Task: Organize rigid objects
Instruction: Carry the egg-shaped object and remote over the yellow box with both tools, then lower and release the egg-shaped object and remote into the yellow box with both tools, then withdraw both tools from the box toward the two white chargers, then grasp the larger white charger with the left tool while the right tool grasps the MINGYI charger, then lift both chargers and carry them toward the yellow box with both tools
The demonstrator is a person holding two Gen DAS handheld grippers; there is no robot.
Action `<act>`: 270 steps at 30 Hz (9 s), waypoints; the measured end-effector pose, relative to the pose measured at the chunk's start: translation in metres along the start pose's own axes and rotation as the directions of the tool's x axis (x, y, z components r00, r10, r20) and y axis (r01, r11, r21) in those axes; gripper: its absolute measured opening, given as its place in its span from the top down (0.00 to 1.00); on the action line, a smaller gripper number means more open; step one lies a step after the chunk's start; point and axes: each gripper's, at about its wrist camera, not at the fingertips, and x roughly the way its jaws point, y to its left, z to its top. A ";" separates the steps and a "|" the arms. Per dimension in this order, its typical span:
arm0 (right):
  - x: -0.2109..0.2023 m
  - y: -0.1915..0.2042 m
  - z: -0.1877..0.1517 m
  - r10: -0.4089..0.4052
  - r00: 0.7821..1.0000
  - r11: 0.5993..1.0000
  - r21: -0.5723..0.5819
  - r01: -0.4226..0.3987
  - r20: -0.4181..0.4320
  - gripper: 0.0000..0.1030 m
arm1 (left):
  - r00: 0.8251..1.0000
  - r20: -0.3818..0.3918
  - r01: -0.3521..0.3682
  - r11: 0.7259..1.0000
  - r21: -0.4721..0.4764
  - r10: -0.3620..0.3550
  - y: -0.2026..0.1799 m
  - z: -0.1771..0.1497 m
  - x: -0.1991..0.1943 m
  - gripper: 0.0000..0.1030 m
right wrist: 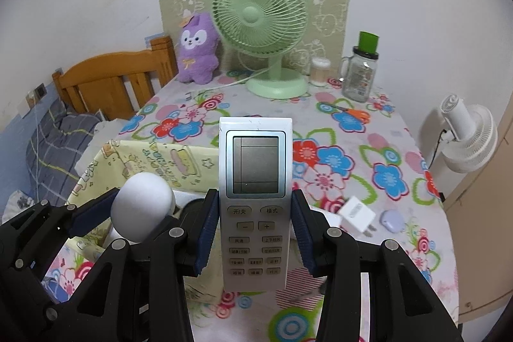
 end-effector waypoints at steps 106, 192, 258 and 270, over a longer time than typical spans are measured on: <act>-0.034 -0.050 -0.024 -0.022 0.998 0.999 0.038 0.025 -0.062 0.10 | 0.997 -0.026 0.066 0.998 -0.018 -0.066 -0.049 -0.011 -0.016 0.06; 0.112 -0.177 -0.051 -0.003 0.983 0.995 0.094 0.021 -0.183 0.10 | 0.969 -0.209 0.139 0.990 0.028 -0.130 -0.149 -0.008 0.138 0.23; 0.064 -0.161 -0.078 0.000 0.984 0.992 0.125 0.023 -0.176 0.59 | 0.979 -0.170 0.121 0.992 0.047 -0.111 -0.152 -0.030 0.089 0.30; 0.031 -0.155 -0.085 -0.036 0.988 0.989 0.136 0.057 -0.153 0.59 | 0.987 -0.136 0.098 0.993 0.066 -0.089 -0.154 -0.036 0.057 0.30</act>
